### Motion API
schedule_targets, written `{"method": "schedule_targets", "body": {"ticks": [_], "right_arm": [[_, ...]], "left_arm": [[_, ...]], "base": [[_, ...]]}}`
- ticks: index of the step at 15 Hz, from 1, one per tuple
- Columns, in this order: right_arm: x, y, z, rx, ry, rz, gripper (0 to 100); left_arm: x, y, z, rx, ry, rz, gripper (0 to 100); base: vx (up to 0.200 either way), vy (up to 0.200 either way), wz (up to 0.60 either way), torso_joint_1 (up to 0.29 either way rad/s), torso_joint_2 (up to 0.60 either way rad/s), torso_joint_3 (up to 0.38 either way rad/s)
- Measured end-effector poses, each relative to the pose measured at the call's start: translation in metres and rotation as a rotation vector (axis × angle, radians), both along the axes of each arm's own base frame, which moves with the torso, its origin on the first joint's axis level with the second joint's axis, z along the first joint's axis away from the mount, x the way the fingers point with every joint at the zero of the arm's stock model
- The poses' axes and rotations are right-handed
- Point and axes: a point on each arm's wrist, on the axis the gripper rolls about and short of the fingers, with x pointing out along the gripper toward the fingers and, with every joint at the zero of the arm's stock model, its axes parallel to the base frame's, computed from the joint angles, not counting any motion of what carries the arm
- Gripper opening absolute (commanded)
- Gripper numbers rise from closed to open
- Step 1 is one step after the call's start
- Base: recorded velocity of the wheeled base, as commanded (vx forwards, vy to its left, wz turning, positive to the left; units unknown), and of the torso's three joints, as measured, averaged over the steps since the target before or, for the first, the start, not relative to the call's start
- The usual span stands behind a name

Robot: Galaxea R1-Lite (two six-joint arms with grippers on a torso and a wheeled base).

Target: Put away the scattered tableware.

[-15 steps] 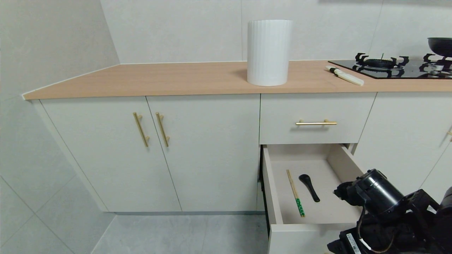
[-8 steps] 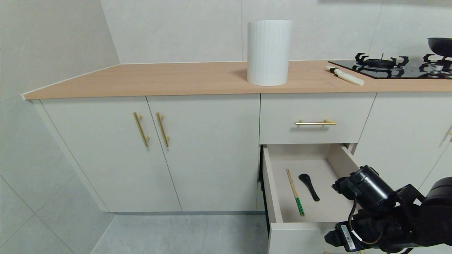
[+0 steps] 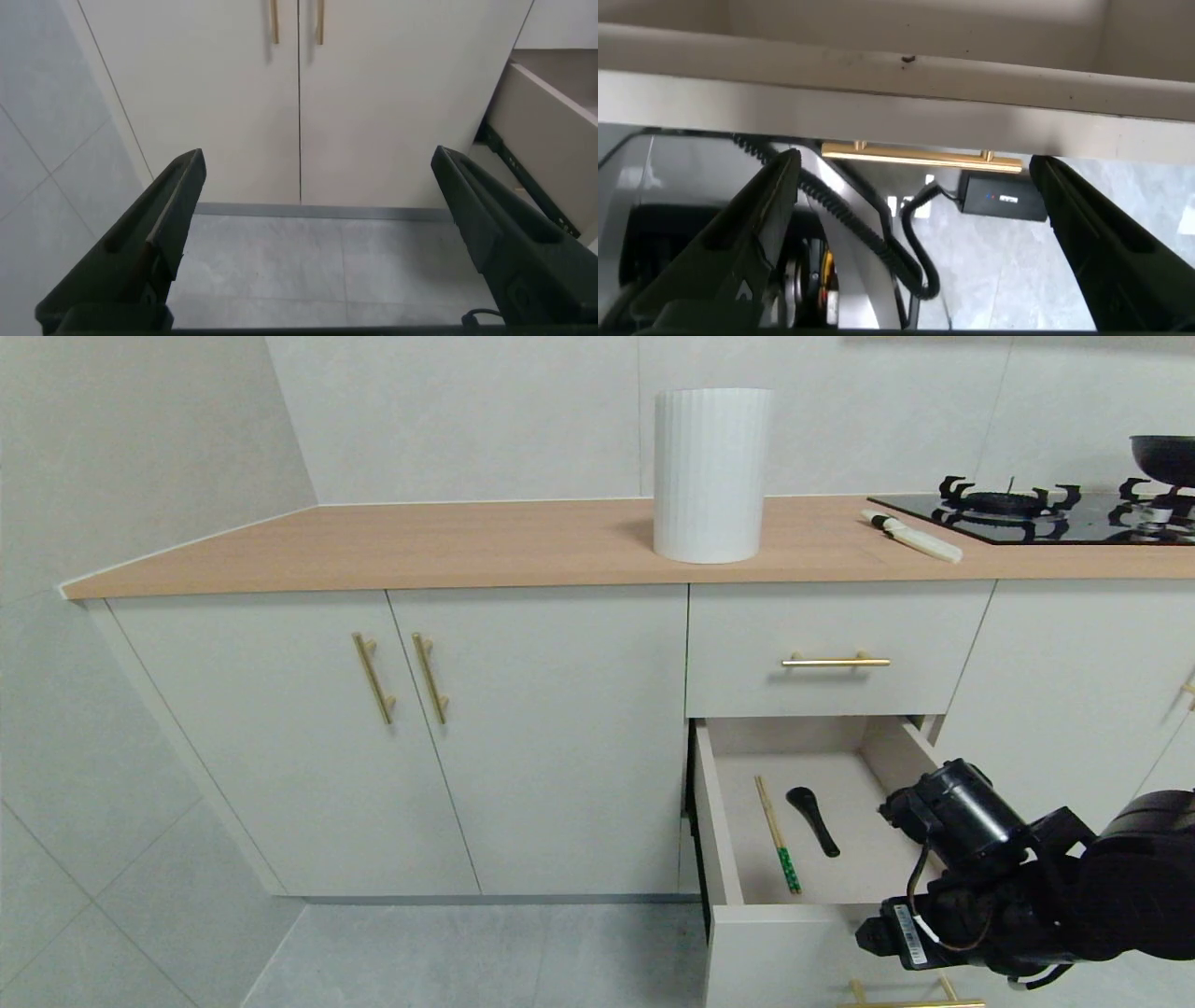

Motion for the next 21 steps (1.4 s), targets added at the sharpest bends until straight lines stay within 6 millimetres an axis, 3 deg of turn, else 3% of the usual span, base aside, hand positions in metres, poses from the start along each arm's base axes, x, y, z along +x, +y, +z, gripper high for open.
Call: {"method": "schedule_targets", "body": {"ticks": [11, 21], "right_arm": [[0.038, -0.007, -0.012, 0.038, -0.117, -0.082, 100], [0.124, 0.01, -0.021, 0.047, -0.212, -0.1, 100]], "left_arm": [[0.0, 0.0, 0.0, 0.0, 0.0, 0.0, 100], [0.0, 0.0, 0.0, 0.0, 0.0, 0.0, 100]], "base": [[0.0, 0.0, 0.0, 0.0, 0.0, 0.0], [0.0, 0.0, 0.0, 0.0, 0.0, 0.0]]}}
